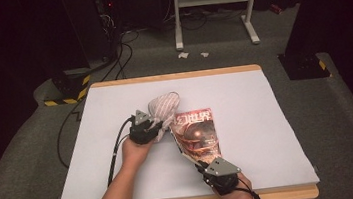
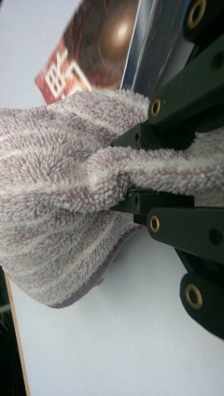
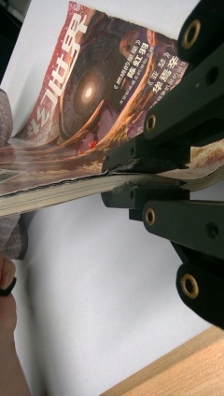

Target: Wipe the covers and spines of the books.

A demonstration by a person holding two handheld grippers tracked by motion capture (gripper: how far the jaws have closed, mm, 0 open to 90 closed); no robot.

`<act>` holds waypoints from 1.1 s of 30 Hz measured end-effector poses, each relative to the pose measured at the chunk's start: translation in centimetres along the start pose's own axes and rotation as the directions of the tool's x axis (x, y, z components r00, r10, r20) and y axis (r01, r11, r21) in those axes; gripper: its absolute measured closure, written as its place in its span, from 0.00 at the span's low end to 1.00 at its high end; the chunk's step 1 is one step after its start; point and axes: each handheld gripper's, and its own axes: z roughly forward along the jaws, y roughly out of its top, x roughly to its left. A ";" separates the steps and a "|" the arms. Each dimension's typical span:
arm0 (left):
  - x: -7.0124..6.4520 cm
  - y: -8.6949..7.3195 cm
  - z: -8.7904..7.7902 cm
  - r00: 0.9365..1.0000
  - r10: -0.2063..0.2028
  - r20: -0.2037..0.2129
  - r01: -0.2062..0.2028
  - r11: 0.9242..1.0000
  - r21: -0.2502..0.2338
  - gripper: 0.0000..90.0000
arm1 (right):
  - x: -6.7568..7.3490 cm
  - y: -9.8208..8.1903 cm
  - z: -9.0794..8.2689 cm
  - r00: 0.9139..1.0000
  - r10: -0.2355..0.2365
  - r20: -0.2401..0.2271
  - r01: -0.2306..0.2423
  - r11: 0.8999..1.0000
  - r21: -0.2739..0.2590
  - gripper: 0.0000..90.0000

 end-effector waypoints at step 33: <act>-6.6 -0.4 -8.9 0.973 0.118 0.196 -0.082 0.979 -0.185 0.84 | 0.0 -0.1 0.1 1.000 0.004 -0.009 -0.004 1.000 -0.007 0.92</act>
